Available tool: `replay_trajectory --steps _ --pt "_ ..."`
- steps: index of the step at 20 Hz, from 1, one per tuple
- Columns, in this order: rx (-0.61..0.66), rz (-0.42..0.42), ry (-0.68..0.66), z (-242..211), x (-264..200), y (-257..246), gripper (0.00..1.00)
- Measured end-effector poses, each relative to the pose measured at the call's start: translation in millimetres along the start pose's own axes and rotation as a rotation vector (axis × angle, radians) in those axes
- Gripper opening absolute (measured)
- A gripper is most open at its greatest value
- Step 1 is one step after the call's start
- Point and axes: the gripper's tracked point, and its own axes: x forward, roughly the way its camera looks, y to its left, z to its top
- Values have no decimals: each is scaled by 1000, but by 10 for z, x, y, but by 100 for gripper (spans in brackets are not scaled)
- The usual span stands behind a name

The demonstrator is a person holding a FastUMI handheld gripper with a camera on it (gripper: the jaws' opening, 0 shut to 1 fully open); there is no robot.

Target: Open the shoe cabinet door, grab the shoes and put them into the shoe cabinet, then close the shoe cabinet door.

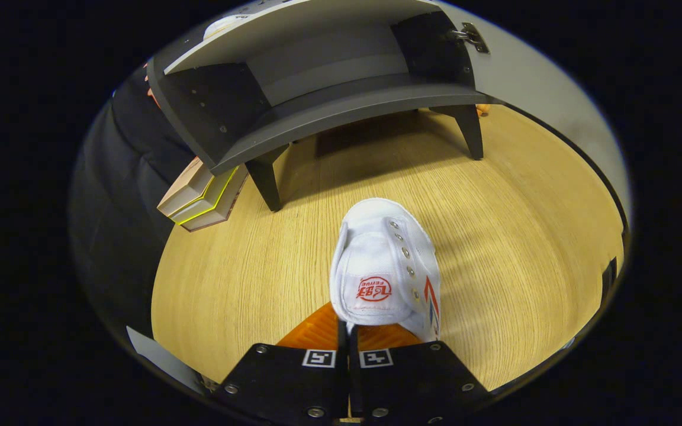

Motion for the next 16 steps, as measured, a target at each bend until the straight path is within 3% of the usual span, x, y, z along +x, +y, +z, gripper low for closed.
replay_trajectory --steps 9,16 --pt "-43 -2 -99 426 -842 33 0" --pt "-136 38 -273 1129 -1821 418 0"
